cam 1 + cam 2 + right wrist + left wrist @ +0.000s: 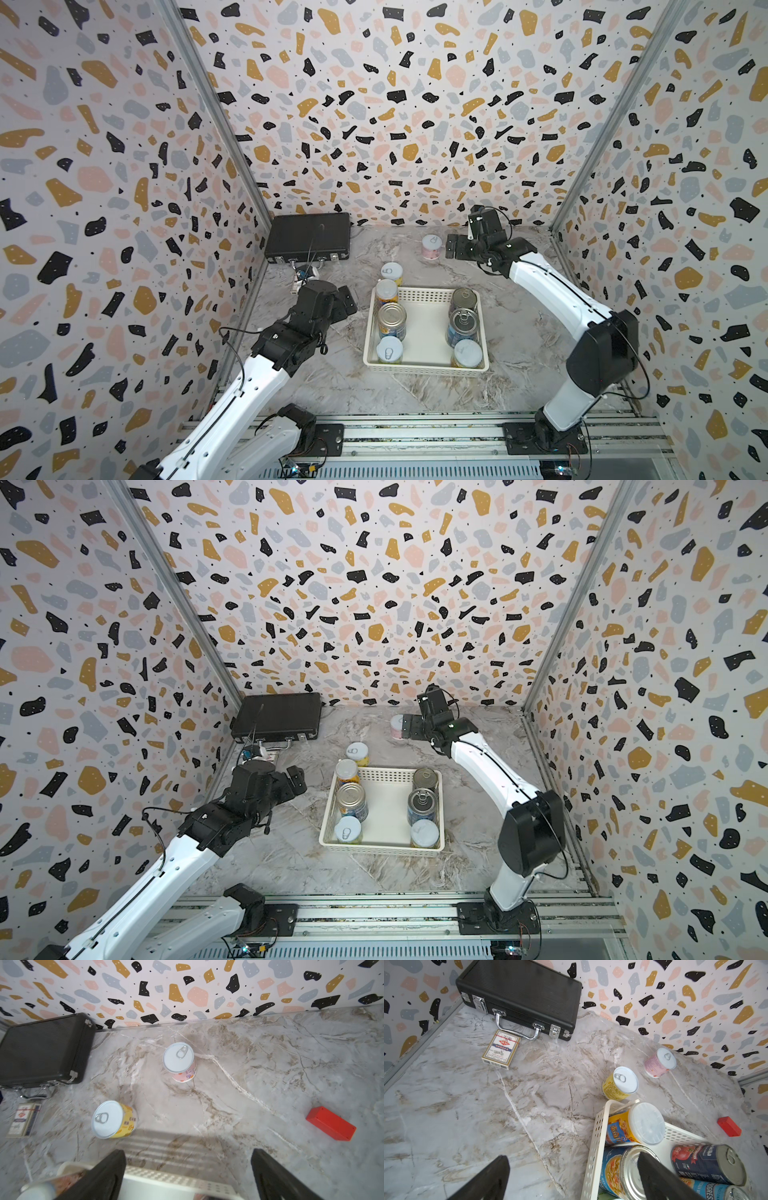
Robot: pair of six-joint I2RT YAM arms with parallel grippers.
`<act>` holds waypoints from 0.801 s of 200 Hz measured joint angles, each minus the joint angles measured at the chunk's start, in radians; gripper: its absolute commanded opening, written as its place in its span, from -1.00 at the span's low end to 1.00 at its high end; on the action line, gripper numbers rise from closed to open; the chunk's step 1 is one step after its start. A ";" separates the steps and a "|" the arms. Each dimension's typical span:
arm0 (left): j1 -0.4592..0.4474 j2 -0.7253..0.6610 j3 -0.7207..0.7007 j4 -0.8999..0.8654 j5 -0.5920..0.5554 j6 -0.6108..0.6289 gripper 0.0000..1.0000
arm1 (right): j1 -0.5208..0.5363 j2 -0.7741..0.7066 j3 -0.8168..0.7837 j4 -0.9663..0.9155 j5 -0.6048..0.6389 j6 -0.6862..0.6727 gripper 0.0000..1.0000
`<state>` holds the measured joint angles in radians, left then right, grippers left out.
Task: Put the canned food in the basket
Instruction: Pick up the canned food from the center of the board.
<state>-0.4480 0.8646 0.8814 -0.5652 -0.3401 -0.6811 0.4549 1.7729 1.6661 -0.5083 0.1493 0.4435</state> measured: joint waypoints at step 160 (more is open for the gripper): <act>0.000 0.011 0.000 0.016 -0.005 -0.011 0.99 | -0.090 0.747 0.829 -0.234 -0.183 -0.260 1.00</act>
<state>-0.4477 0.8757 0.8814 -0.5488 -0.3447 -0.6926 0.3645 2.5202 2.4950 -0.7422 -0.0341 0.1837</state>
